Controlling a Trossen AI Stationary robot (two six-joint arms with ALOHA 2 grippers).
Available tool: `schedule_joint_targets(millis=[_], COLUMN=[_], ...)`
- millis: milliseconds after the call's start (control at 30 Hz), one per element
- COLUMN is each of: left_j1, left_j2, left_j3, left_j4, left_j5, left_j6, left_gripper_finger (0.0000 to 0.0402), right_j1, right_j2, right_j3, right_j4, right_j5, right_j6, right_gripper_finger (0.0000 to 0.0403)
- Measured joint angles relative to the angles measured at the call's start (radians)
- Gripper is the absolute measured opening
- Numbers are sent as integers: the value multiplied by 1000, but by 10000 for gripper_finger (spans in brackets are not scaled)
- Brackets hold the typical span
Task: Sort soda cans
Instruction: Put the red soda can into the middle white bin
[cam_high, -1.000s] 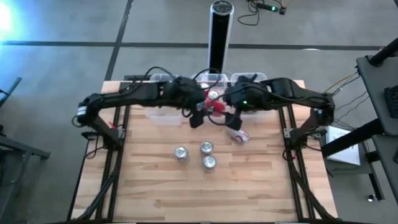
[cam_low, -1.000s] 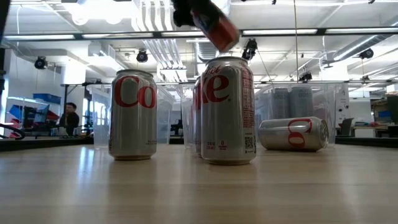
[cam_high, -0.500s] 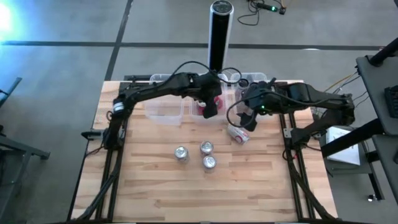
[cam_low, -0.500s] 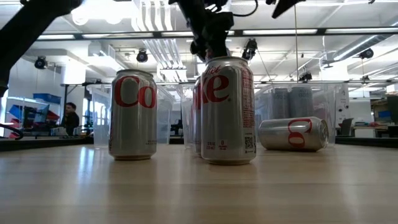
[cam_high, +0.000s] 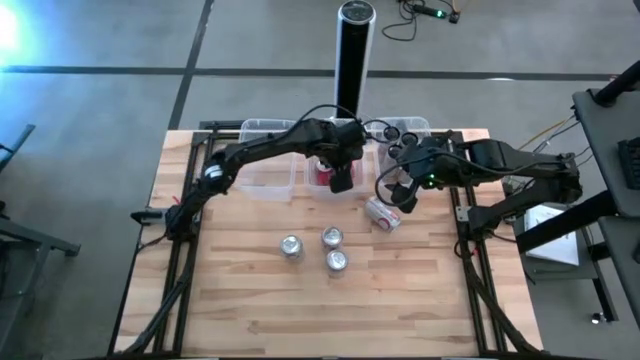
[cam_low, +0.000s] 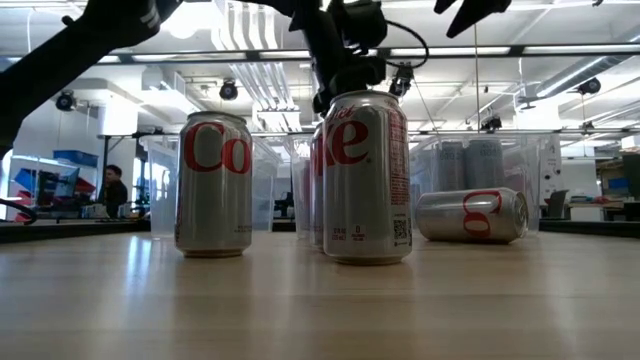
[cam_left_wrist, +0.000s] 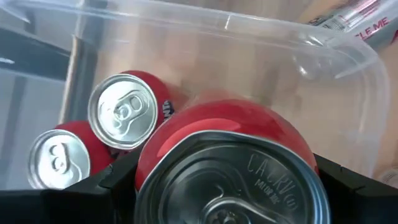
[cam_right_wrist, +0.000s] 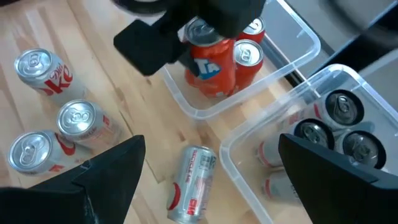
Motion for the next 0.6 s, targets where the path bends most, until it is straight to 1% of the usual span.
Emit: schedule_joint_targets(millis=[233, 300, 600], left_j1=[4, 6, 12], left_j2=[-2, 2, 47], left_j3=[7, 7, 6], left_j4=[9, 9, 23], left_j5=[1, 19, 26], left_j6=[53, 61, 76], left_gripper_finger=[284, 285, 286], right_j1=[0, 0, 0], right_j2=[12, 16, 20], right_j3=[-1, -2, -4], right_j4=[18, 18, 18], right_j5=[0, 0, 0], right_j6=[-5, 0, 49], right_gripper_finger=[364, 364, 364])
